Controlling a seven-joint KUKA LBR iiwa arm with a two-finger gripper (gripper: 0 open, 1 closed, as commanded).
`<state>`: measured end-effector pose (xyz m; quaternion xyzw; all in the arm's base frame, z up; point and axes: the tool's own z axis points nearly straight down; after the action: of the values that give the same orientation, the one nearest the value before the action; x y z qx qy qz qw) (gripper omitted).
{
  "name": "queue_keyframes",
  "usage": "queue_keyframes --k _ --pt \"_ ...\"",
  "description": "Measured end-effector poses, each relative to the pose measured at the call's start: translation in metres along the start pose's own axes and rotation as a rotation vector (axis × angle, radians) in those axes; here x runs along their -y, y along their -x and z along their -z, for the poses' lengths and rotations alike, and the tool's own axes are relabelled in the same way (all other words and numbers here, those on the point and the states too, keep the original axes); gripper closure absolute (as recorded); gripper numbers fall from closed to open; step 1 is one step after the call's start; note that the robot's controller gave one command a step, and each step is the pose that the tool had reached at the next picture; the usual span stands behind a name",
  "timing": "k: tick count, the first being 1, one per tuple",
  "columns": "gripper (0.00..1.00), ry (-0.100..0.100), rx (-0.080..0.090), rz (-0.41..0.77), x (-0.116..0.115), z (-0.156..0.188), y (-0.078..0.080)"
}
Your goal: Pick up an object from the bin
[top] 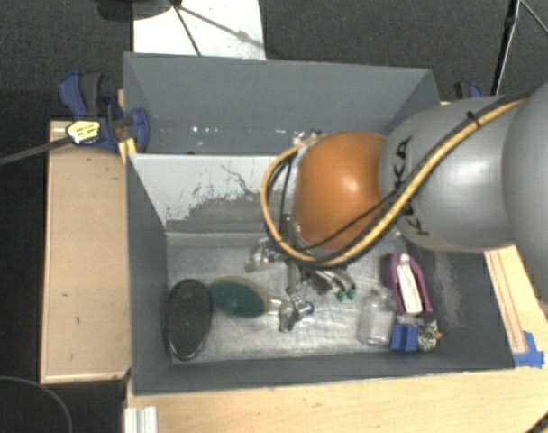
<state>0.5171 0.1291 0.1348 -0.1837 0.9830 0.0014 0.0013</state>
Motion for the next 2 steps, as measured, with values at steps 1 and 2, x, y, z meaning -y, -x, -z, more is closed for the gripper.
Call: queue_keyframes --k 1,2 --pt "0.0 -0.003 -0.004 -0.206 0.032 -0.04 -0.014" --pt "0.0 -0.004 -0.003 -0.513 0.076 -0.034 -0.058"
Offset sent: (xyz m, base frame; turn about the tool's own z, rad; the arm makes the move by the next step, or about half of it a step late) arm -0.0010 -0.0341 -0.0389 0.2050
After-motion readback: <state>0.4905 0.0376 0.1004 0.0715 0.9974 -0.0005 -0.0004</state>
